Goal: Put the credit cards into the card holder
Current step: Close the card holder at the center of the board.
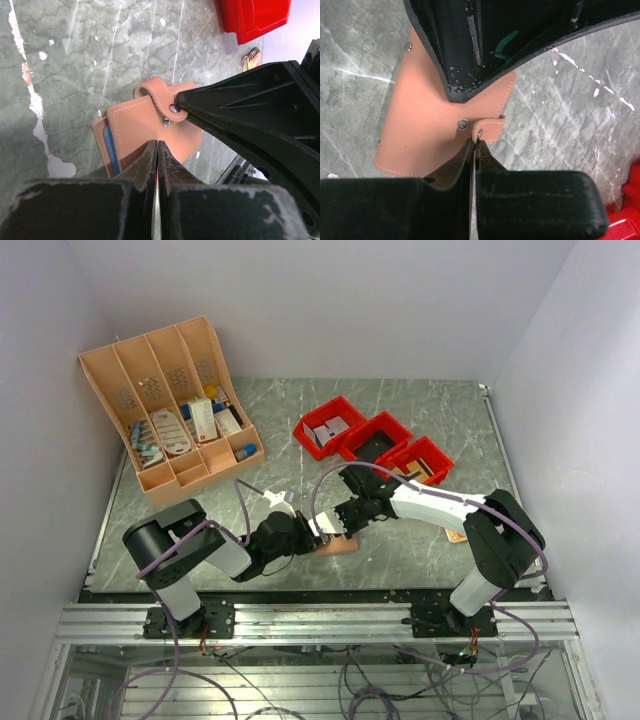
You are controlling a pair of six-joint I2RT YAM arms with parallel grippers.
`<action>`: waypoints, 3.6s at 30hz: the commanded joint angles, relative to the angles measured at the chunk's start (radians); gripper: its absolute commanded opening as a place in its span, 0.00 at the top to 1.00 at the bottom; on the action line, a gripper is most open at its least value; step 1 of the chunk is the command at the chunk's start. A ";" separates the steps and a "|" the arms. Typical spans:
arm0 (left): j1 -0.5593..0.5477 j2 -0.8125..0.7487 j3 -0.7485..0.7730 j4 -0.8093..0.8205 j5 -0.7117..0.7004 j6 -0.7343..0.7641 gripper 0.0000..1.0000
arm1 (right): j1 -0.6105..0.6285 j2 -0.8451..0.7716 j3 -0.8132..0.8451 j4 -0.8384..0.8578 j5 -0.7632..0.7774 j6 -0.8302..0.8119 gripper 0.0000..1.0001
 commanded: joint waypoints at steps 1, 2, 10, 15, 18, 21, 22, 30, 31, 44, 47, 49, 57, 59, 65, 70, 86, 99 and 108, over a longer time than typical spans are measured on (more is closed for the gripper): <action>0.008 0.049 -0.031 -0.062 -0.003 0.024 0.93 | 0.019 -0.012 -0.007 0.017 0.042 -0.004 1.00; 0.010 0.051 -0.031 -0.060 -0.002 0.022 0.93 | 0.026 -0.012 -0.013 0.015 0.048 -0.011 1.00; 0.018 0.057 -0.043 -0.041 0.003 0.015 0.93 | 0.048 -0.029 -0.063 -0.021 0.080 -0.077 1.00; 0.020 0.064 -0.045 -0.031 0.008 0.011 0.93 | 0.057 -0.036 -0.070 -0.034 0.094 -0.093 1.00; 0.021 0.065 -0.043 -0.029 0.010 0.012 0.93 | 0.068 -0.040 -0.073 -0.047 0.098 -0.106 1.00; 0.020 0.068 -0.040 -0.030 0.013 0.011 0.93 | 0.083 -0.040 -0.079 -0.058 0.104 -0.118 1.00; 0.020 0.069 -0.040 -0.028 0.014 0.011 0.93 | 0.088 -0.042 -0.080 -0.061 0.106 -0.119 1.00; 0.020 0.075 -0.048 -0.013 0.014 0.005 0.93 | 0.137 -0.038 -0.108 -0.062 0.152 -0.129 1.00; 0.020 0.075 -0.050 -0.012 0.014 0.004 0.93 | 0.142 -0.039 -0.115 -0.064 0.162 -0.135 1.00; 0.032 0.107 -0.073 0.109 0.043 -0.035 0.93 | 0.225 -0.038 -0.201 -0.078 0.305 -0.224 1.00; 0.037 0.094 -0.082 0.172 0.055 -0.060 0.93 | 0.230 -0.034 -0.194 -0.080 0.311 -0.224 1.00; 0.038 0.075 -0.075 0.174 0.061 -0.062 0.93 | 0.232 -0.032 -0.185 -0.076 0.307 -0.216 1.00; 0.039 -0.049 -0.020 0.051 0.037 -0.047 0.83 | 0.238 -0.023 -0.178 -0.072 0.290 -0.200 1.00; 0.038 -0.058 0.003 0.024 0.031 -0.043 0.81 | 0.238 -0.021 -0.176 -0.074 0.288 -0.198 1.00; 0.048 0.012 0.042 0.083 0.054 -0.066 0.80 | 0.240 -0.019 -0.170 -0.077 0.276 -0.192 1.00; 0.061 0.064 0.066 0.115 0.074 -0.082 0.81 | 0.241 -0.020 -0.173 -0.078 0.271 -0.190 1.00; 0.073 0.151 0.057 0.117 0.158 -0.096 0.87 | 0.243 -0.012 -0.173 -0.081 0.266 -0.191 1.00; 0.074 0.225 0.010 0.112 0.237 -0.079 0.93 | 0.307 0.041 -0.132 -0.136 0.329 -0.255 1.00; 0.073 0.309 -0.016 0.167 0.278 -0.072 0.93 | 0.345 0.122 -0.076 -0.194 0.385 -0.300 1.00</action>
